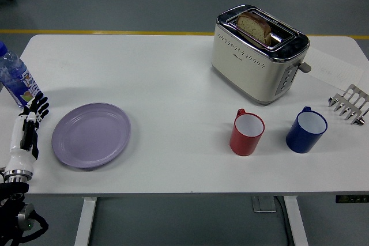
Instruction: Push plate across desktop
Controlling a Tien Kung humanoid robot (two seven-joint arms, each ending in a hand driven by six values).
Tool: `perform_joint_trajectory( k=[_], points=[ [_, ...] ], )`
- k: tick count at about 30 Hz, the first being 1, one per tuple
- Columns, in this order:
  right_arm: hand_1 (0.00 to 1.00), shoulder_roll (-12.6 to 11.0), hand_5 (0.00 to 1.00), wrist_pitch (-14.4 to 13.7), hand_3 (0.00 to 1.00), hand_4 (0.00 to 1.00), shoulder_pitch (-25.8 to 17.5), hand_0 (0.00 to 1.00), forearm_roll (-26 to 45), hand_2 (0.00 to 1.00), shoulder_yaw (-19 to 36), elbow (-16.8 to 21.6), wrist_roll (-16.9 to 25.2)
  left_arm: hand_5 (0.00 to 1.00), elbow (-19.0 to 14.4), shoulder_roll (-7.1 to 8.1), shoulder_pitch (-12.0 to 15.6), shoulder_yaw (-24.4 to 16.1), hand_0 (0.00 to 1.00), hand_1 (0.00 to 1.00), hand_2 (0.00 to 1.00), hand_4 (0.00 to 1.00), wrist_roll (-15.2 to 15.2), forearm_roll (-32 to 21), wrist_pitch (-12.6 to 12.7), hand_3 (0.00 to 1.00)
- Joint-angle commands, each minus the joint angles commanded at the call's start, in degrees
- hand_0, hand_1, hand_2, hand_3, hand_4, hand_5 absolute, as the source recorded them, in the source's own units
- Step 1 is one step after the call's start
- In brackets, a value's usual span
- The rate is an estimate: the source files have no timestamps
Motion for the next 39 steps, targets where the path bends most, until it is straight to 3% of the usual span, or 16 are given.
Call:
perform_joint_trajectory(
  k=[15,22,39],
  points=[
    [0.478,0.12,0.333,-0.09,0.545,0.186,-0.01,0.516,-0.28,0.58,-0.14,0.0,-0.27,0.998,1.31,-0.9,-0.53,1.92,0.884,0.896,0.911,0.511,-0.34,-2.13,-0.08,0.949],
    [0.478,0.15,0.334,-0.12,0.546,0.185,-0.4,0.516,-0.63,0.58,0.05,0.0,-0.45,0.998,2.28,-3.02,-1.21,2.45,0.884,0.895,0.912,0.511,-0.75,-3.38,-0.02,0.942],
    [0.478,0.21,0.334,-0.2,0.545,0.182,-0.81,0.516,-0.85,0.58,-0.25,0.0,-0.69,0.998,1.95,-4.67,-1.41,3.48,0.877,0.89,0.91,0.505,-1.76,-5.87,0.21,0.931]
  ],
)
